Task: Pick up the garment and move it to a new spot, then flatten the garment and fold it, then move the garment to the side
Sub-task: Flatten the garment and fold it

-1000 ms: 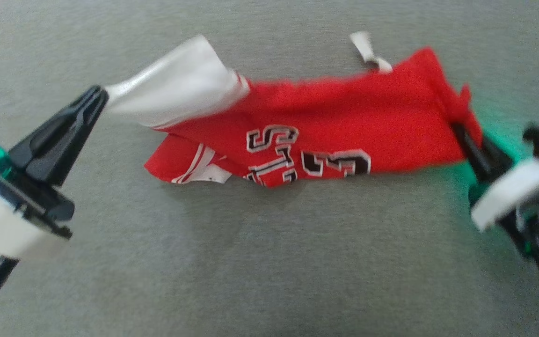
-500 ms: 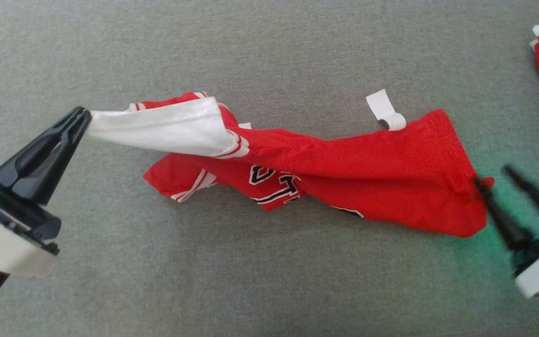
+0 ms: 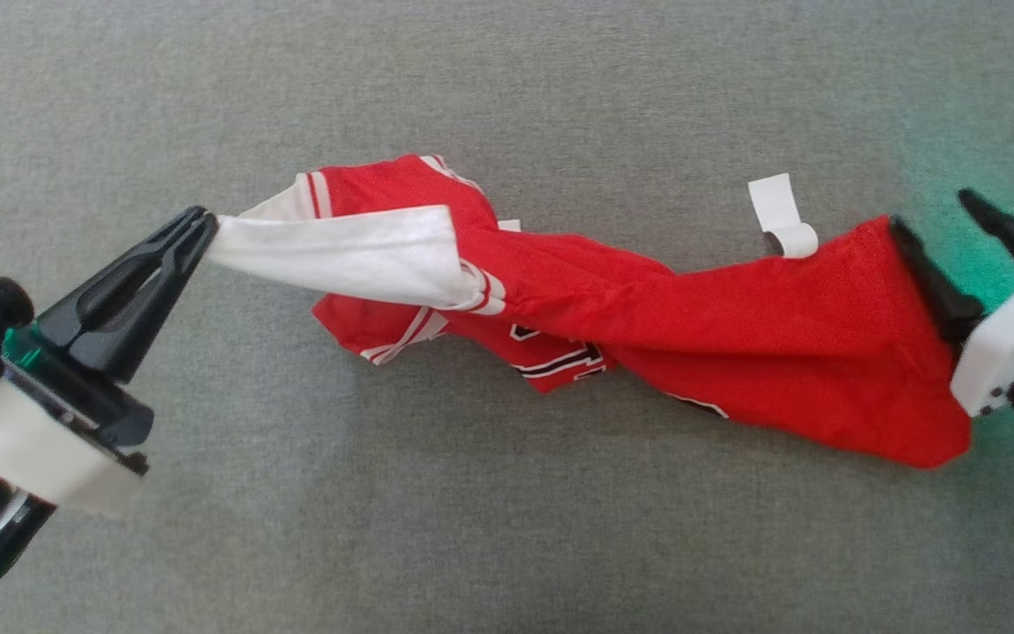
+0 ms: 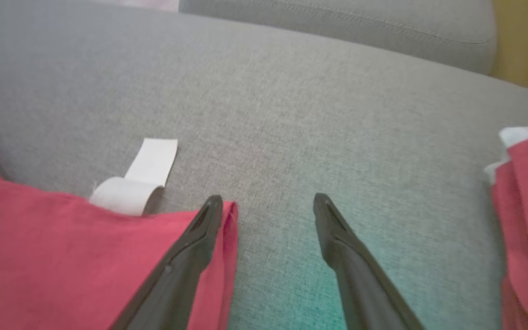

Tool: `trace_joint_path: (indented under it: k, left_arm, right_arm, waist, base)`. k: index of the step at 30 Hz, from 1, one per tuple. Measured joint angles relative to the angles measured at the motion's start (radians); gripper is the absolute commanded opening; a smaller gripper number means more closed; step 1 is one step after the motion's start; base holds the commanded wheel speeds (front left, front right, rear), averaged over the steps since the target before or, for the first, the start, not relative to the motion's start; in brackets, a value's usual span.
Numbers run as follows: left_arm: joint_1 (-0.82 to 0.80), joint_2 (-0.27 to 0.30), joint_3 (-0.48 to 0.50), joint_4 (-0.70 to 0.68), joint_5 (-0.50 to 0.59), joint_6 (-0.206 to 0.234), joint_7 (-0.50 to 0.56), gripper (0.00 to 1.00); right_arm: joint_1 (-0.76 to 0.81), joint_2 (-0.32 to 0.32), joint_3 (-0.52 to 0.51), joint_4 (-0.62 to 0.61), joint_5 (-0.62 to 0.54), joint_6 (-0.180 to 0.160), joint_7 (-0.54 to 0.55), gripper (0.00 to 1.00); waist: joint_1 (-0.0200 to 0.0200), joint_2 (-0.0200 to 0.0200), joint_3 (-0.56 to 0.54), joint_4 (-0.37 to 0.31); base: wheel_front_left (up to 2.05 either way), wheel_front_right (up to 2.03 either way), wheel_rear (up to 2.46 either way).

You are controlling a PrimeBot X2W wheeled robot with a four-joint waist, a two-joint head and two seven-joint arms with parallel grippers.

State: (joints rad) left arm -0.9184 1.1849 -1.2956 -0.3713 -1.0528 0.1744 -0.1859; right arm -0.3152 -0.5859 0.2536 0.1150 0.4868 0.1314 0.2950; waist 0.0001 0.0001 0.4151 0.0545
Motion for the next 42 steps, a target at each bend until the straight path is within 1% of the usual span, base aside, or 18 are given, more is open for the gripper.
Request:
trace_joint_path:
  k: [4, 6, 7, 8, 9, 10, 11, 16, 18, 22, 23, 24, 28, 30, 34, 37, 42]
  left_arm:
    - [-0.006, -0.016, -0.001, 0.006, 0.007, -0.012, 0.01, 0.0]
    - [-0.006, -0.024, -0.001, 0.01, 0.007, -0.017, 0.01, 0.0]
    - [-0.007, -0.028, -0.002, 0.011, 0.007, -0.017, 0.011, 0.0]
    - [-0.007, -0.031, -0.002, 0.012, 0.007, -0.018, 0.017, 0.0]
    - [-0.007, -0.032, -0.003, 0.014, 0.007, -0.018, 0.018, 0.0]
    - [-0.007, -0.034, -0.003, 0.016, 0.007, -0.021, 0.018, 0.0]
    - [-0.007, -0.035, -0.003, 0.018, 0.007, -0.023, 0.018, 0.0]
    - [-0.008, -0.047, -0.002, 0.053, 0.028, -0.025, -0.002, 0.0]
    - [-0.01, -0.05, 0.003, 0.073, 0.039, -0.017, -0.019, 0.0]
    - [-0.021, -0.049, 0.034, 0.107, 0.055, 0.012, -0.04, 0.0]
    - [-0.021, -0.049, 0.034, 0.107, 0.055, 0.012, -0.04, 0.0]
    - [-0.026, -0.049, 0.044, 0.112, 0.062, 0.013, -0.046, 0.0]
    - [-0.049, -0.049, 0.096, 0.129, 0.065, 0.049, -0.055, 0.0]
    - [-0.063, -0.049, 0.115, 0.139, 0.063, 0.062, -0.059, 0.0]
    - [-0.09, -0.049, 0.141, 0.139, 0.045, 0.066, -0.062, 0.0]
    - [-0.13, -0.051, 0.161, 0.133, 0.051, 0.073, -0.045, 0.0]
    - [-0.204, -0.048, 0.206, 0.108, 0.072, 0.109, -0.033, 0.0]
  right_arm:
    - [-0.048, -0.038, 0.11, 0.08, -0.002, 0.0, 0.008, 1.0]
    - [-0.07, -0.061, 0.152, 0.094, 0.008, 0.0, 0.009, 1.0]
    - [-0.083, -0.073, 0.17, 0.098, 0.013, 0.0, 0.009, 0.98]
    - [-0.095, -0.081, 0.182, 0.104, 0.024, 0.0, 0.007, 0.67]
    - [-0.106, -0.083, 0.195, 0.111, 0.034, 0.0, -0.002, 0.39]
    - [-0.114, -0.083, 0.209, 0.115, 0.041, 0.0, -0.01, 0.04]
    - [-0.121, -0.084, 0.226, 0.119, 0.047, 0.0, -0.018, 0.0]
    - [-0.147, -0.089, 0.285, 0.157, 0.061, 0.0, -0.098, 0.0]
    - [-0.156, -0.089, 0.284, 0.176, 0.061, 0.0, -0.15, 0.0]
    - [-0.187, -0.089, 0.236, 0.183, 0.06, 0.0, -0.253, 0.0]
    - [-0.187, -0.089, 0.236, 0.183, 0.06, 0.0, -0.253, 0.0]
    - [-0.194, -0.089, 0.222, 0.176, 0.06, 0.0, -0.275, 0.0]
    - [-0.215, -0.088, 0.169, 0.116, 0.06, 0.0, -0.348, 0.0]
    - [-0.224, -0.09, 0.156, 0.082, 0.06, 0.0, -0.354, 0.0]
    - [-0.24, -0.09, 0.139, 0.004, 0.059, 0.0, -0.356, 0.0]
    - [-0.25, -0.098, 0.098, -0.05, 0.059, 0.0, -0.349, 0.0]
    - [-0.251, -0.119, 0.025, -0.151, 0.054, 0.0, -0.316, 0.0]
  waist:
    - [0.0, 0.0, 0.003, 0.013]
    - [-0.0001, 0.0, 0.005, 0.018]
    - [-0.0002, 0.0, 0.005, 0.02]
    - [-0.0001, 0.0, 0.006, 0.021]
    - [-0.0001, 0.0, 0.006, 0.022]
    - [-0.0001, 0.0, 0.006, 0.022]
    - [-0.0001, 0.0, 0.005, 0.022]
    - [-0.0001, 0.0, -0.008, 0.019]
    - [-0.0001, 0.0, -0.021, 0.014]
    - [-0.0001, 0.0, -0.057, -0.001]
    - [-0.0001, 0.0, -0.057, -0.001]
    - [-0.0001, 0.0, -0.067, -0.006]
    - [-0.0002, 0.0, -0.114, -0.028]
    - [-0.0003, 0.0, -0.14, -0.04]
    - [-0.0003, 0.0, -0.189, -0.064]
    - [-0.0003, 0.0, -0.22, -0.08]
    - [-0.0004, 0.0, -0.257, -0.103]
  base:
    - [0.0, 0.0, 0.0]
    - [0.0, 0.0, 0.0]
    - [0.0, 0.0, 0.0]
    - [0.0, 0.0, 0.0]
    - [0.0, 0.0, 0.0]
    - [0.0, 0.0, 0.0]
    - [0.0, 0.0, 0.0]
    - [0.0, 0.0, 0.0]
    - [0.0, 0.0, 0.0]
    - [0.0, 0.0, 0.0]
    - [0.0, 0.0, 0.0]
    - [0.0, 0.0, 0.0]
    - [0.0, 0.0, 0.0]
    - [0.0, 0.0, 0.0]
    - [0.0, 0.0, 0.0]
    - [0.0, 0.0, 0.0]
    - [0.0, 0.0, 0.0]
